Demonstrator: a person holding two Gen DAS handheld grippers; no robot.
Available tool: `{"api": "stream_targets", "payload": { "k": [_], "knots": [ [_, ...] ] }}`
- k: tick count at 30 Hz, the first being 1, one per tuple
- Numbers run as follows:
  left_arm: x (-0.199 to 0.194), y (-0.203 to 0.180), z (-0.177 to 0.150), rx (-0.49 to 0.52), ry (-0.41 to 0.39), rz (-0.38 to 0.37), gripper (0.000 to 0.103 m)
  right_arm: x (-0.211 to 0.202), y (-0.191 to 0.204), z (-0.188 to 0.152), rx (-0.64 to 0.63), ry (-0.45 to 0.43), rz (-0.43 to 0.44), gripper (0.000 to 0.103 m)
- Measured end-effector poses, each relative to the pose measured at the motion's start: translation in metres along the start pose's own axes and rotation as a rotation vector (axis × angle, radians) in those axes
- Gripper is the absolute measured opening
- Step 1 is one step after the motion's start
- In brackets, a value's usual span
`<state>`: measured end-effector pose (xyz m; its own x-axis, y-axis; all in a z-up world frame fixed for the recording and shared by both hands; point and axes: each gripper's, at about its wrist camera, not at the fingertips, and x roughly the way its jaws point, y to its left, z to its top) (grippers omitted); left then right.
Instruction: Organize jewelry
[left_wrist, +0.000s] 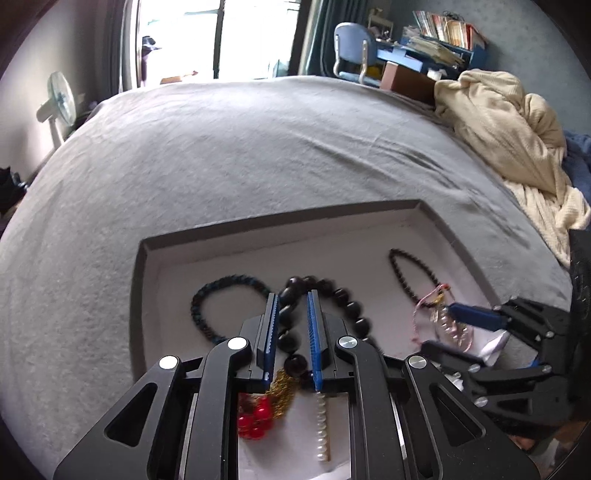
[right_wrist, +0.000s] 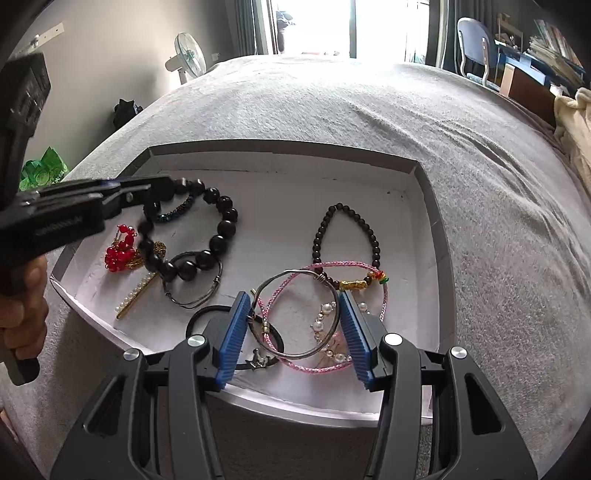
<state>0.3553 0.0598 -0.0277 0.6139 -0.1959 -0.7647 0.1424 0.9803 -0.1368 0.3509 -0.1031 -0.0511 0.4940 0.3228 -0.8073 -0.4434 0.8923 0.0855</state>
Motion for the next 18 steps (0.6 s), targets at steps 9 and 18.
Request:
{"api": "stream_targets", "payload": {
  "k": [9,18],
  "knots": [
    [-0.027,-0.001,-0.003,0.003,-0.06,0.035,0.069,-0.019,-0.005,0.007,0.024,-0.043,0.022,0.061],
    [-0.079,-0.007,-0.012,-0.009,-0.149,0.083,0.09,-0.06,-0.015,-0.003,0.06,-0.169,0.017,0.07]
  ]
}}
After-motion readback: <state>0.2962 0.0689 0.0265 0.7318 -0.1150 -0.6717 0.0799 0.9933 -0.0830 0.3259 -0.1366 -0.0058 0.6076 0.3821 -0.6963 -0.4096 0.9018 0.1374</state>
